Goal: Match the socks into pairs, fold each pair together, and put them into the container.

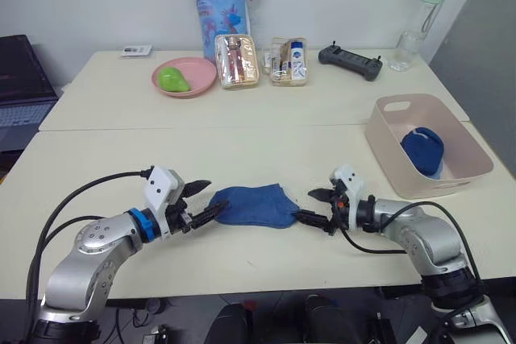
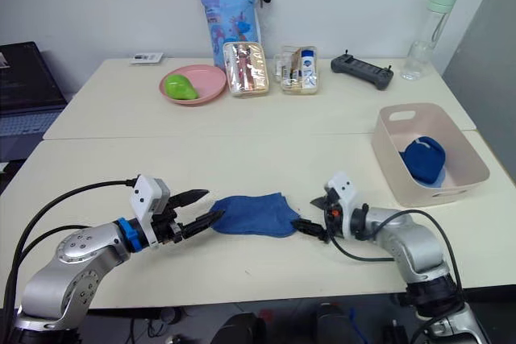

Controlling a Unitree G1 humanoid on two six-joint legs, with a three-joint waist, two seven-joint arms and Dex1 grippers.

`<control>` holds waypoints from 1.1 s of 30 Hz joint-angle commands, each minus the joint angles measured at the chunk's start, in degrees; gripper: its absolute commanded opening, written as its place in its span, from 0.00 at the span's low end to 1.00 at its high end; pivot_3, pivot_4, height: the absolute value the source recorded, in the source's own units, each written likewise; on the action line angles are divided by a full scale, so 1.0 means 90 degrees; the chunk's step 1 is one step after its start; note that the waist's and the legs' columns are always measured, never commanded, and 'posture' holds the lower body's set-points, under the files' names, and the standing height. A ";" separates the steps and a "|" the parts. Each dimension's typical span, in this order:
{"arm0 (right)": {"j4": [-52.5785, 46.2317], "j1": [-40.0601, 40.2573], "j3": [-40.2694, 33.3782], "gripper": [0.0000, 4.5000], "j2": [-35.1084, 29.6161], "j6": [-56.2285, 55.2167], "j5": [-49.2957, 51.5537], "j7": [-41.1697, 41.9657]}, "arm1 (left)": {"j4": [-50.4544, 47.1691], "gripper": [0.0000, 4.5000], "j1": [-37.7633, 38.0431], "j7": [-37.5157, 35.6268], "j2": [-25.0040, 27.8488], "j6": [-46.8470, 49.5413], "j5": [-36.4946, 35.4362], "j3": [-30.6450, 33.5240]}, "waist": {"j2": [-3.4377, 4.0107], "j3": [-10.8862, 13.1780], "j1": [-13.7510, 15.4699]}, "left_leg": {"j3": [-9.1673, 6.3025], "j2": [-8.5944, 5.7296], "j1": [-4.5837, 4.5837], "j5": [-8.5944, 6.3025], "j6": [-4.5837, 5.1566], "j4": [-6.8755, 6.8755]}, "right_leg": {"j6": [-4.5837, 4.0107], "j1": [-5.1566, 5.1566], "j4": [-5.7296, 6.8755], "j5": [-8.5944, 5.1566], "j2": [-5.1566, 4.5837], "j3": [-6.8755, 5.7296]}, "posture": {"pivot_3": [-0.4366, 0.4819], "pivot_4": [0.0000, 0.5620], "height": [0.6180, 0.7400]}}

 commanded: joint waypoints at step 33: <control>0.2009 -0.1675 0.0779 0.00 -0.1031 -0.0565 -0.0014 0.2117 | 0.0121 0.51 -0.1293 -0.0096 -0.0583 0.0116 0.0339 -0.1545 | -0.0002 0.0000 0.0011 | -0.0001 -0.0010 -0.0004 0.0000 0.0001 0.0004 | 0.0000 0.0003 -0.0001 0.0000 -0.0001 -0.0002 | 0.48 0.27 1.00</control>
